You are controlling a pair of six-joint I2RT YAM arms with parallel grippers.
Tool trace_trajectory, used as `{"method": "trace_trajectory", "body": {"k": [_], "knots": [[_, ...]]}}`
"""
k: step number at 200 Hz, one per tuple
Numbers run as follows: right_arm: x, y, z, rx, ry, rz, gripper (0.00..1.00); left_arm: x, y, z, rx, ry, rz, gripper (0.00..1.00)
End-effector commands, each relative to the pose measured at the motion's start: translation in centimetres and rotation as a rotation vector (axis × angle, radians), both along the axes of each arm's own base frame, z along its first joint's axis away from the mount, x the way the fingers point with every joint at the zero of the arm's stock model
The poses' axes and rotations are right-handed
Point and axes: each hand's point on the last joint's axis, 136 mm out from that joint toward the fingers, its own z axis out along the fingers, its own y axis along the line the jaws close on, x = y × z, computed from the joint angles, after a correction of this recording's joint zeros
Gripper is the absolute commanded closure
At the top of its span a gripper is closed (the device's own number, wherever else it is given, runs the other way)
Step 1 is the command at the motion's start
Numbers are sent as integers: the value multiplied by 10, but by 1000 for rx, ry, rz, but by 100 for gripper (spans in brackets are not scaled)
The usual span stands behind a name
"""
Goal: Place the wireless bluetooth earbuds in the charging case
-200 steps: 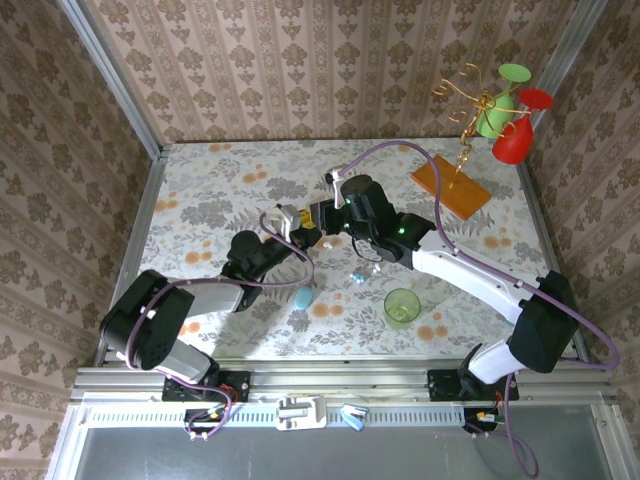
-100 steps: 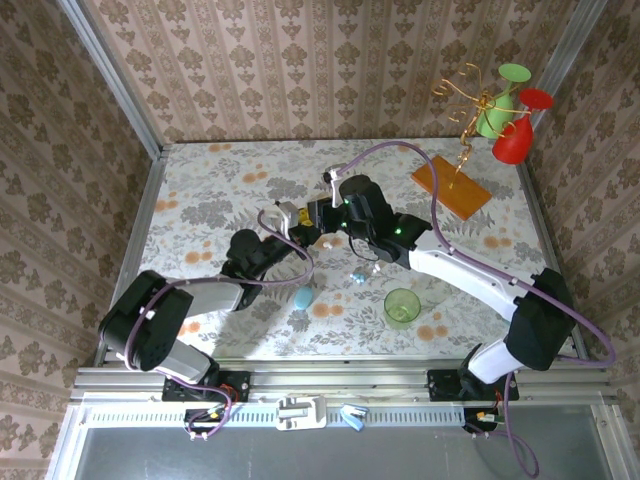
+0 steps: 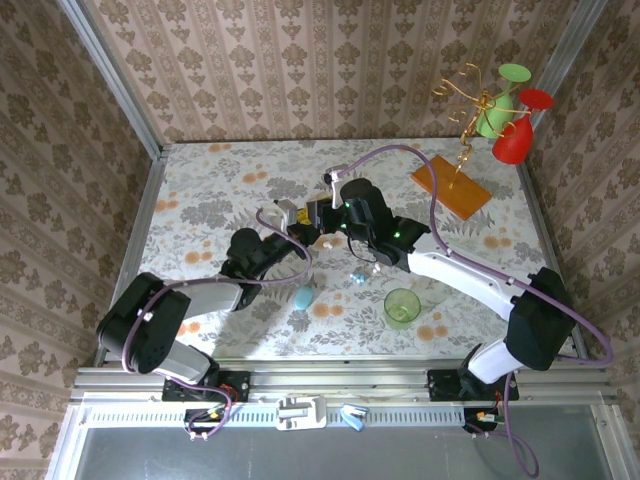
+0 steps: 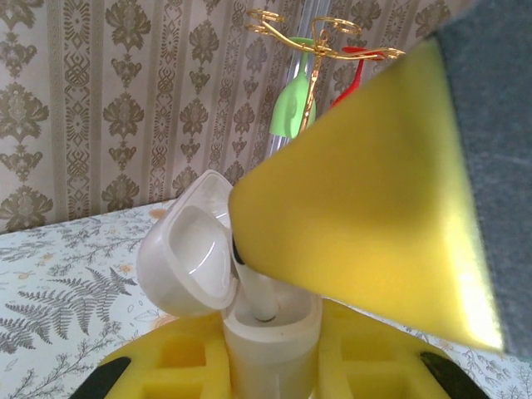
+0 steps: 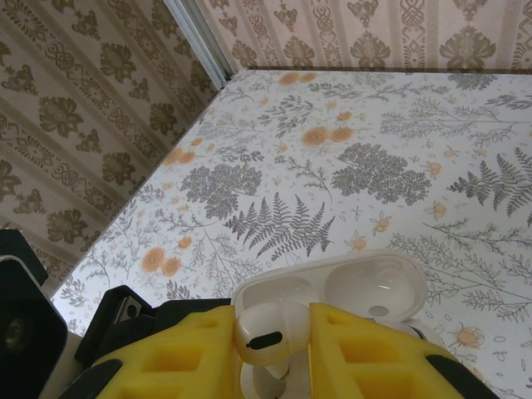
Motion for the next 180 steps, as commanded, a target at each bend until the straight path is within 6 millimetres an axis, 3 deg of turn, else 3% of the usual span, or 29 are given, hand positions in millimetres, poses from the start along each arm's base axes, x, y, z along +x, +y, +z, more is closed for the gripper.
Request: {"method": "trace_trajectory", "body": {"k": [1, 71, 180], "knots": [[-2, -6, -20, -4, 52, -27, 76, -5, 1, 61, -115, -122, -7, 100], [-6, -15, -25, 66, 69, -62, 75, -6, 3, 66, -109, -140, -1, 100], [3, 5, -23, 87, 60, -12, 74, -18, -8, 68, -79, -189, -59, 100]]}}
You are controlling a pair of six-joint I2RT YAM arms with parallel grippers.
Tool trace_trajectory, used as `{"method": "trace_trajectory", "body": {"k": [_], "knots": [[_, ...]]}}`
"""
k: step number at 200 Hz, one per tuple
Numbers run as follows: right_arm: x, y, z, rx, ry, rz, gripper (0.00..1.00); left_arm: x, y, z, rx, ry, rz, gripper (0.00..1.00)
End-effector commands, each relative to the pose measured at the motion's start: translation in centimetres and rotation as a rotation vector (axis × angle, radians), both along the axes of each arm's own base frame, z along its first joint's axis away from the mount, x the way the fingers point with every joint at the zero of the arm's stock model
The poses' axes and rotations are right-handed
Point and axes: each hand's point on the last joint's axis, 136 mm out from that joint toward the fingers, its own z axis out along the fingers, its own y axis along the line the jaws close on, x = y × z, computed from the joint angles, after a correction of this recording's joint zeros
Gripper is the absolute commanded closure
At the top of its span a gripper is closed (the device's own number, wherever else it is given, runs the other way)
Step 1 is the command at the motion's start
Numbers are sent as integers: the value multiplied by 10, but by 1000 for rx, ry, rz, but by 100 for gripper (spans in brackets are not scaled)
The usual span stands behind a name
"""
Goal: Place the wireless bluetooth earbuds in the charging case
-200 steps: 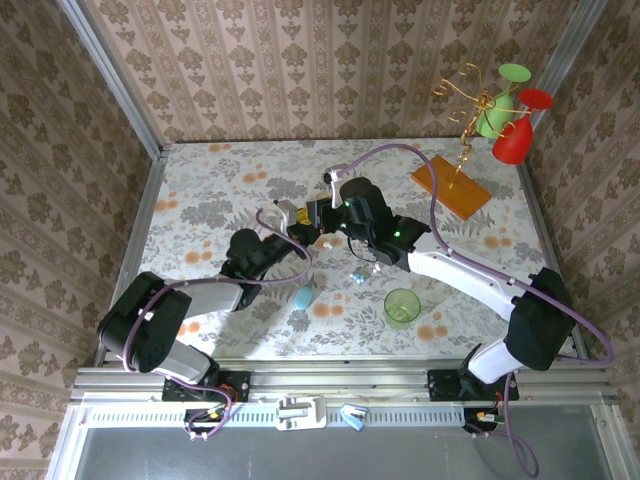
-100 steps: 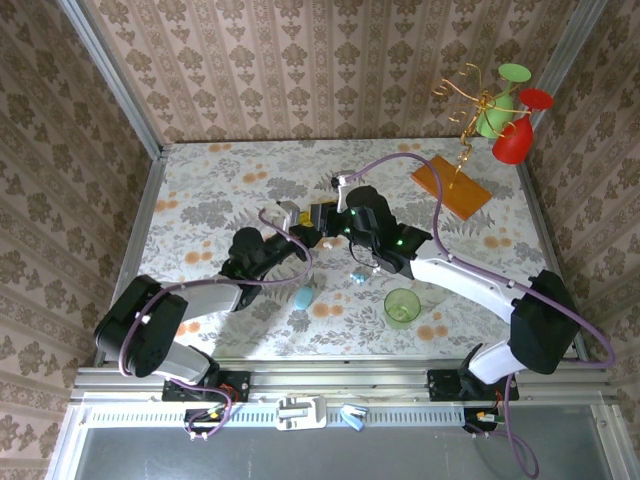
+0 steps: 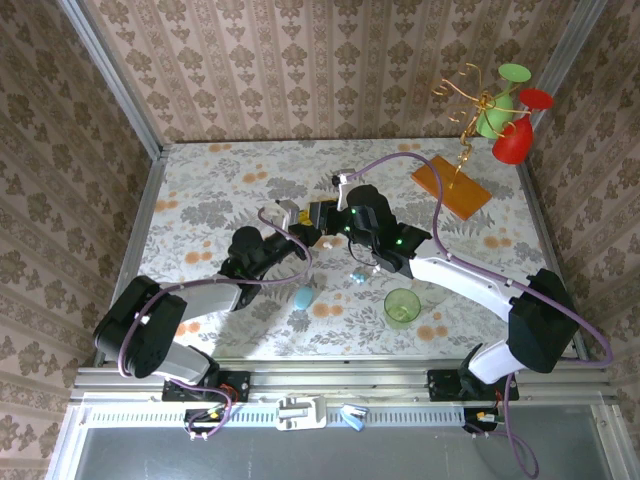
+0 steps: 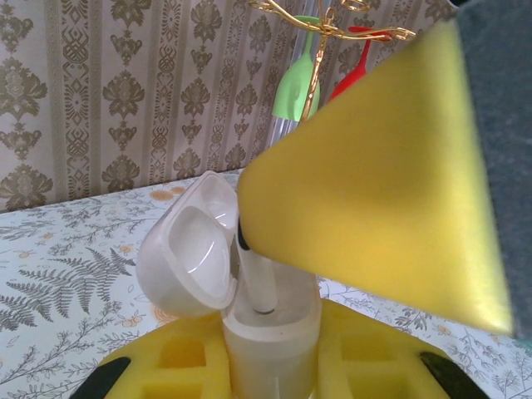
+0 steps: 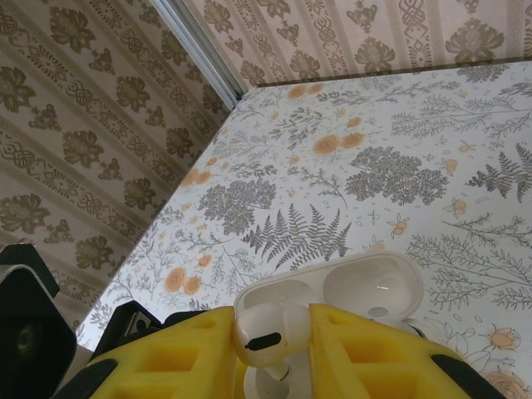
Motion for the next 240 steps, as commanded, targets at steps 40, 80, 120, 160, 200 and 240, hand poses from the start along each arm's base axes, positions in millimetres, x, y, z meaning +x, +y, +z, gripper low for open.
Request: {"method": "trace_trajectory", "body": {"k": [40, 80, 120, 160, 200, 240], "knots": [[5, 8, -29, -58, 51, 16, 73, -18, -6, 75, -112, -227, -58, 100], [1, 1, -39, -79, 59, 7, 65, -15, -4, 79, -117, -223, -39, 100], [0, -4, -34, -82, 46, -6, 63, -15, -5, 78, -106, -226, -38, 100], [-2, -8, -16, -57, 21, -15, 60, -14, -4, 73, -84, -233, -33, 100], [-7, -21, 0, -51, -2, -36, 52, -13, -3, 73, -77, -239, -33, 100], [-9, -26, 8, -39, -10, -45, 48, -14, -3, 74, -78, -243, -37, 100]]}}
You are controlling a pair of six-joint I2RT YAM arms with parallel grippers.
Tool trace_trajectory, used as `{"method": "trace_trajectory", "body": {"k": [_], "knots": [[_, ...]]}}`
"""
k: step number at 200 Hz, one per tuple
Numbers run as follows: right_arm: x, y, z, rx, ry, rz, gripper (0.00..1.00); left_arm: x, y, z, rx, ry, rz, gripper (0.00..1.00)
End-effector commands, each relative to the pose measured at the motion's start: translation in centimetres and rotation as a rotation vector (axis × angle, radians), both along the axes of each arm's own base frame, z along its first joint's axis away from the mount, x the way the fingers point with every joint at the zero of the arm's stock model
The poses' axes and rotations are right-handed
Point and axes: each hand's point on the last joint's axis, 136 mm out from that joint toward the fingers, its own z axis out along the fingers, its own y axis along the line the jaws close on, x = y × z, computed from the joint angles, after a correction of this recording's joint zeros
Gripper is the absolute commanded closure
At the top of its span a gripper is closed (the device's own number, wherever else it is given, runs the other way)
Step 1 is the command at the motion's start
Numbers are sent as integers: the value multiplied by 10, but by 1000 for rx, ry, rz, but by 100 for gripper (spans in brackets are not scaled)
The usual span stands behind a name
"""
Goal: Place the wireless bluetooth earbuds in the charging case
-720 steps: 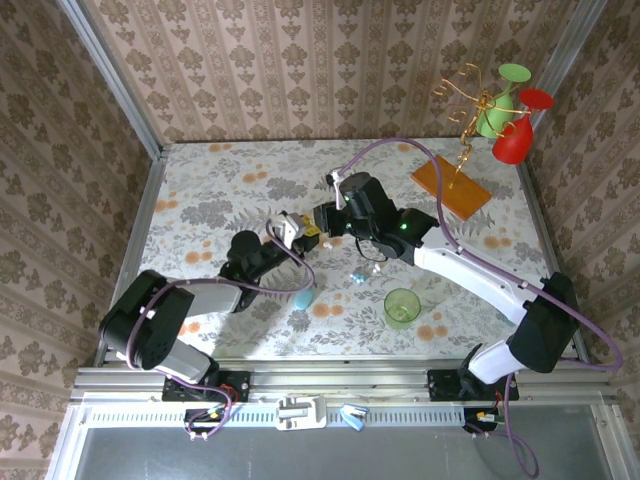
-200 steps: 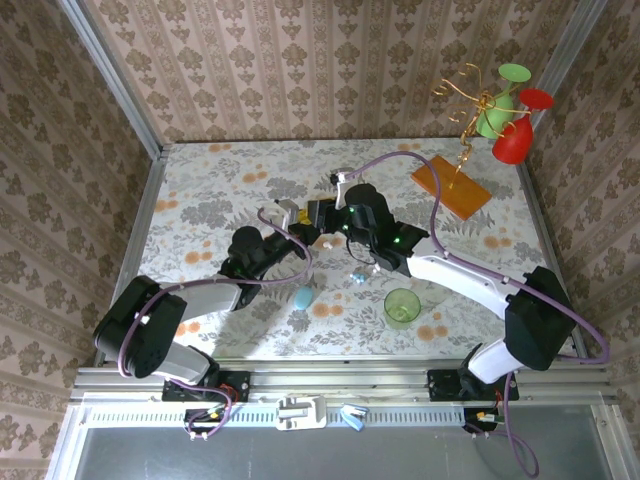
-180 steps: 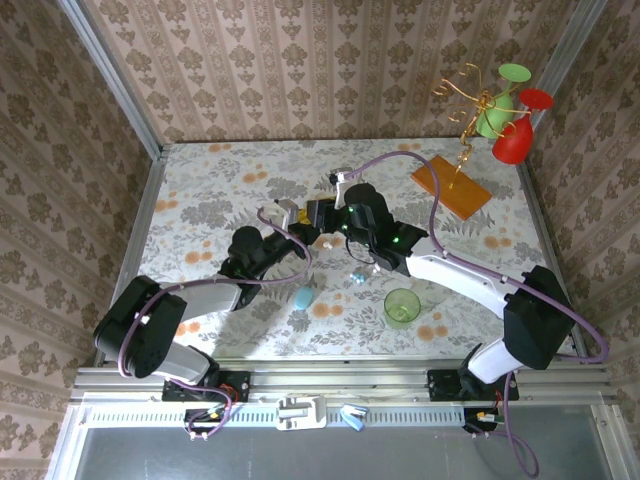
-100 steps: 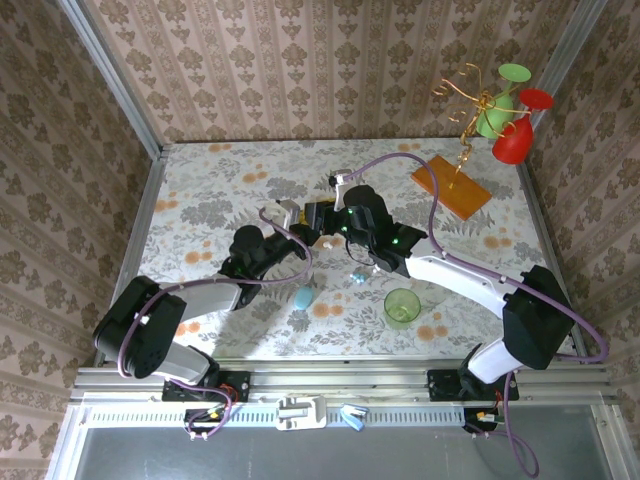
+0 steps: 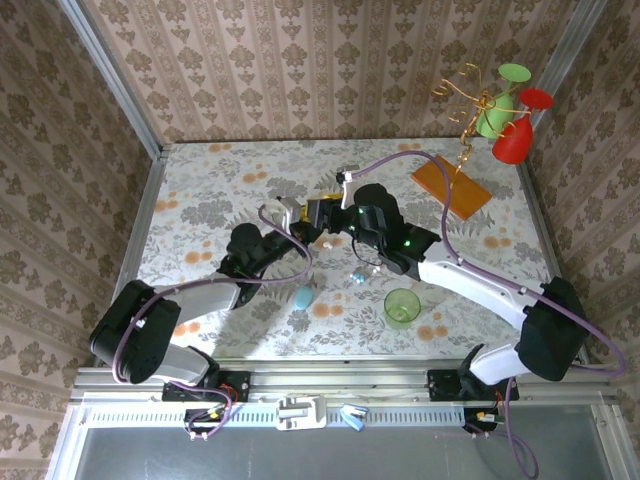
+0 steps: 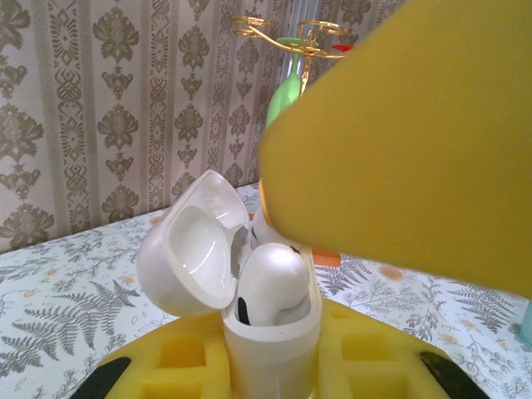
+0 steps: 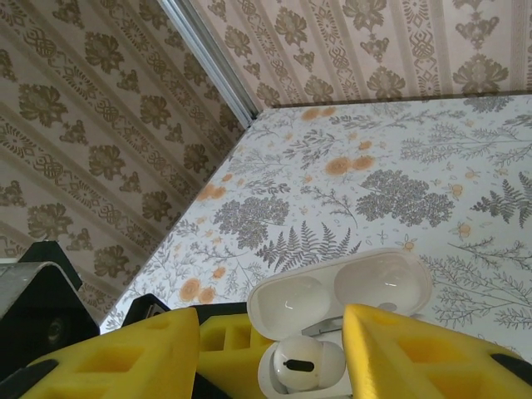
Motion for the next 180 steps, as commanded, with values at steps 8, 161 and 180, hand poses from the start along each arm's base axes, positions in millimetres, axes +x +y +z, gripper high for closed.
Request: {"method": "trace_trajectory", "body": {"k": [8, 161, 180], "knots": [[-1, -17, -17, -49, 41, -46, 46, -11, 1, 53, -86, -170, -28, 100], [-13, -53, 22, -64, 125, -48, 27, -23, 17, 12, 77, -341, -194, 100], [-11, -45, 23, -66, 168, -10, 25, -27, 15, 4, 99, -355, -217, 100]]}}
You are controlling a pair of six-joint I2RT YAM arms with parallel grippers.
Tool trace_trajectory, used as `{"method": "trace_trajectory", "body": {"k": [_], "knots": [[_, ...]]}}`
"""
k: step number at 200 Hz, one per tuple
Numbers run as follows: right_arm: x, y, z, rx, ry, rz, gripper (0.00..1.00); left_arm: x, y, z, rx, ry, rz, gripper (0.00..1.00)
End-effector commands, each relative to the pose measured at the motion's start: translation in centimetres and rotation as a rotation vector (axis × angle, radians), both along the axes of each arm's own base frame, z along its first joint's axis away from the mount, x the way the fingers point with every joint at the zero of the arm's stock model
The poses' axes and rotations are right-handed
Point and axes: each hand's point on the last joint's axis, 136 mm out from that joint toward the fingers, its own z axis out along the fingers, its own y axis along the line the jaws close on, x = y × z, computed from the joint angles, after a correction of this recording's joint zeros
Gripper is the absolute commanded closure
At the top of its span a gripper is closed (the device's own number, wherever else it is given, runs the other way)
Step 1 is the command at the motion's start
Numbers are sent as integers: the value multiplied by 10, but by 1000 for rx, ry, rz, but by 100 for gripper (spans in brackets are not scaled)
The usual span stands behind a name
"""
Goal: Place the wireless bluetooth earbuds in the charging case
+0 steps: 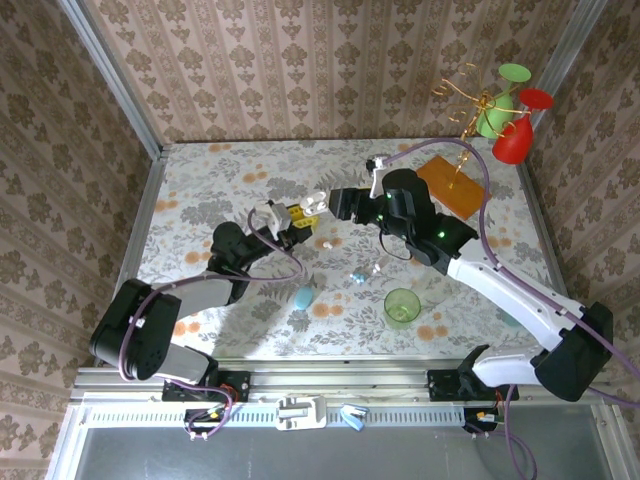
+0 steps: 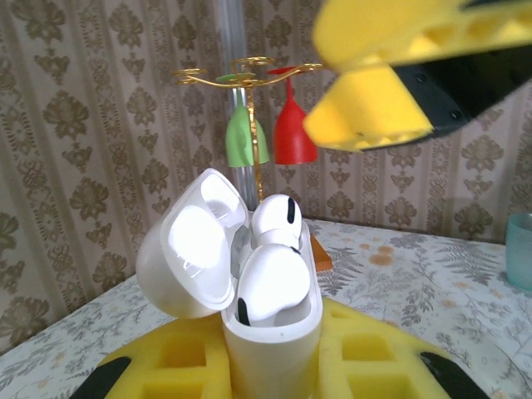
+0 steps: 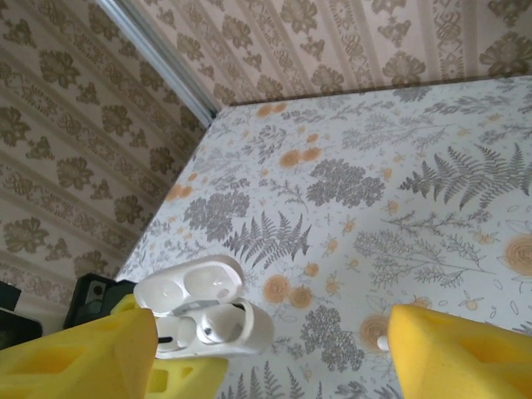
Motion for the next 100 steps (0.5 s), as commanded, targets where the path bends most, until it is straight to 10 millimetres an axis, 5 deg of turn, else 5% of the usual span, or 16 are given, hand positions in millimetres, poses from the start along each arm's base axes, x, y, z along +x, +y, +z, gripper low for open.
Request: {"method": "trace_trajectory", "body": {"k": [1, 78, 100], "knots": [[-3, 10, -5, -26, 77, 62, 25, -13, -2, -5, 32, -90, -64, 100], [7, 18, -78, -192, 489, 57, 26, -10, 5, -21, 102, -143, 6, 100], [3, 17, -84, -179, 531, 60, 26, -3, 10, -25, 116, -137, 54, 100]]}}
